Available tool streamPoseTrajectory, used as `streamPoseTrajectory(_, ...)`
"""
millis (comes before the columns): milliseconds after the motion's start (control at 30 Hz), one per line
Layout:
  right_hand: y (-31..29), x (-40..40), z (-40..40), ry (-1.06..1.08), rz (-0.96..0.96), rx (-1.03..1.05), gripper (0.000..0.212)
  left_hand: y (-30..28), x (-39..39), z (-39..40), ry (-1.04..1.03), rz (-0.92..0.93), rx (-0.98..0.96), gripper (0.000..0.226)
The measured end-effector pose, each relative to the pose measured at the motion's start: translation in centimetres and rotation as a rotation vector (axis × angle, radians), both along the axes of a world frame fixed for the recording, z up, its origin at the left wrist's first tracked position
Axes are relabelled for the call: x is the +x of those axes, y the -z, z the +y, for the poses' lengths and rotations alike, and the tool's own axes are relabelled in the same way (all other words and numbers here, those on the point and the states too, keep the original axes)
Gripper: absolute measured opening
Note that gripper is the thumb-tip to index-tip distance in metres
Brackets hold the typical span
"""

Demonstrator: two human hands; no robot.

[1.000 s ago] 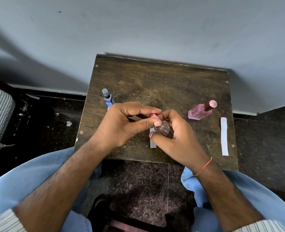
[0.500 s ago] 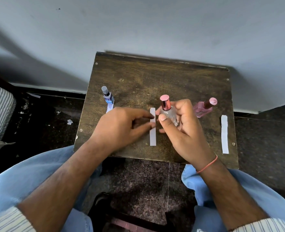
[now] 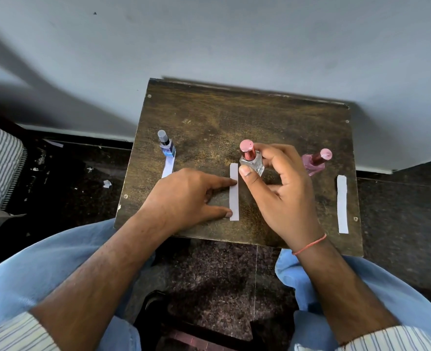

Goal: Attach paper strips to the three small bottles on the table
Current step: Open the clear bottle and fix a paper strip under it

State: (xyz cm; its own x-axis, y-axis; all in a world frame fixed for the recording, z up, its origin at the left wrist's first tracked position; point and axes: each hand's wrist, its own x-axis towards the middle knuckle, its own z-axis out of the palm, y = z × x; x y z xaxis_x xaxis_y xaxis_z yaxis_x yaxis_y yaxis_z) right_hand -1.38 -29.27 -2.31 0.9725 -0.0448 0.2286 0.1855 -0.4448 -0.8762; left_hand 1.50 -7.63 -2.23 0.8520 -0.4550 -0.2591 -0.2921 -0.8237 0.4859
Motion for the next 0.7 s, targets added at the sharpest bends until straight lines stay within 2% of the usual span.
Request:
streamPoseTrajectory(300, 0.6, 0.4, 0.1, 0.069, 0.048, -0.084, 0.036, 0.2, 0.0, 0.1, -0.003, 0.001, -0.017, 0.067)
streamPoseTrajectory(467, 0.6, 0.6, 0.4, 0.095, 0.068, -0.067, 0.035, 0.2, -0.8, -1.0, -0.097, -0.06, -0.062, 0.064)
streamPoseTrajectory(700, 0.7, 0.8, 0.6, 0.103, 0.072, -0.029, 0.036, 0.6, -0.8, -1.2, -0.107, -0.044, -0.052, 0.065)
